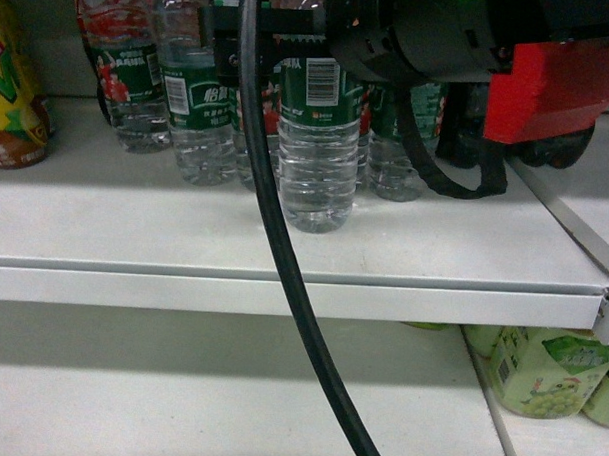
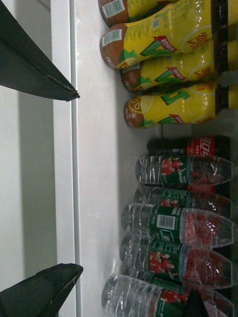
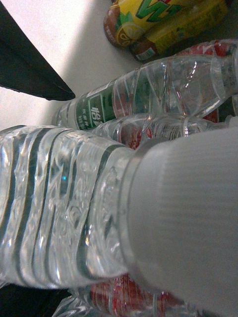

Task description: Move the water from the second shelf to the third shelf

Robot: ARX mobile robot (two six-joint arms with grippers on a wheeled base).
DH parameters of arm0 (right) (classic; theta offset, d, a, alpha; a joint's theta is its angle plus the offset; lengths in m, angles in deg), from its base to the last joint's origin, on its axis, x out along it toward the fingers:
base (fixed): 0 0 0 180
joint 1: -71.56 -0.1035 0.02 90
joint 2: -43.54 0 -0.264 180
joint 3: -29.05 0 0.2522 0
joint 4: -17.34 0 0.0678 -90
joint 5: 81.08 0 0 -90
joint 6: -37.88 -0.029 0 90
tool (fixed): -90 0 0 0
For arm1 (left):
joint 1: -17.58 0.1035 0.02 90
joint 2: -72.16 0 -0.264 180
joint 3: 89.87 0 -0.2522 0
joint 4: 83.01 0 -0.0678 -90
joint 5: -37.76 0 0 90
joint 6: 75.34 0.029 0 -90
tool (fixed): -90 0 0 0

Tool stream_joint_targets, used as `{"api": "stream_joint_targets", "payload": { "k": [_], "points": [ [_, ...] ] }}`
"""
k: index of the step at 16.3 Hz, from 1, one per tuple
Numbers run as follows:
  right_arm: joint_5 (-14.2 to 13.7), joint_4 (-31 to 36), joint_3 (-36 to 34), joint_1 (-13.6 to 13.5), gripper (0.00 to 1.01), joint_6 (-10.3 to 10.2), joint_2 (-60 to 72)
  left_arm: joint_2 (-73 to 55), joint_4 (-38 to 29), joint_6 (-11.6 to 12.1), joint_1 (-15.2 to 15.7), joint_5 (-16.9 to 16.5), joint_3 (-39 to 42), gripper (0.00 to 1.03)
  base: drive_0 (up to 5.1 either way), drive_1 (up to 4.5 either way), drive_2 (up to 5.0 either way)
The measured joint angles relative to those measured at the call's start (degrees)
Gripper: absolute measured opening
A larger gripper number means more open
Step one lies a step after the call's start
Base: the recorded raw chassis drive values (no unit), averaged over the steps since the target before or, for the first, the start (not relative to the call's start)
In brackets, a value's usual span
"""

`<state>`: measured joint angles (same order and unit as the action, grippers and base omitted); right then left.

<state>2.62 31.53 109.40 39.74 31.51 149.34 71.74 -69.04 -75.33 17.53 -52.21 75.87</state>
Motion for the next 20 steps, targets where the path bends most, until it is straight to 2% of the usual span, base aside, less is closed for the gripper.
{"api": "stream_joint_targets", "payload": {
  "k": [12, 15, 16, 17, 20],
  "points": [
    [-1.73, -1.31, 2.4, 0.2, 0.98, -0.04, 2.89, 0.0, 0.0, 0.0, 0.0, 0.0, 0.0, 0.98, 0.0, 0.0, 0.0],
    [-2.47, -1.01, 2.4, 0.28, 0.59, -0.02, 2.93, 0.0, -0.02, 0.0, 0.0, 0.0, 0.0, 0.98, 0.0, 0.0, 0.0],
    [-2.49, -0.87, 2.4, 0.31, 0.5, 0.33, 2.93, 0.0, -0.02, -0.02, 0.0, 0.0, 0.0, 0.98, 0.0, 0.0, 0.0],
    [-2.47, -0.72, 2.4, 0.31, 0.46, 0.37, 2.93, 0.0, -0.02, 0.0, 0.0, 0.0, 0.0, 0.98, 0.0, 0.0, 0.0],
    [-2.21, 0.39, 1.29, 0.37, 0.45, 0.35, 2.47, 0.0, 0.0, -0.02, 0.0, 0.0, 0.0, 0.98, 0.0, 0.0, 0.0]
  ]
}}
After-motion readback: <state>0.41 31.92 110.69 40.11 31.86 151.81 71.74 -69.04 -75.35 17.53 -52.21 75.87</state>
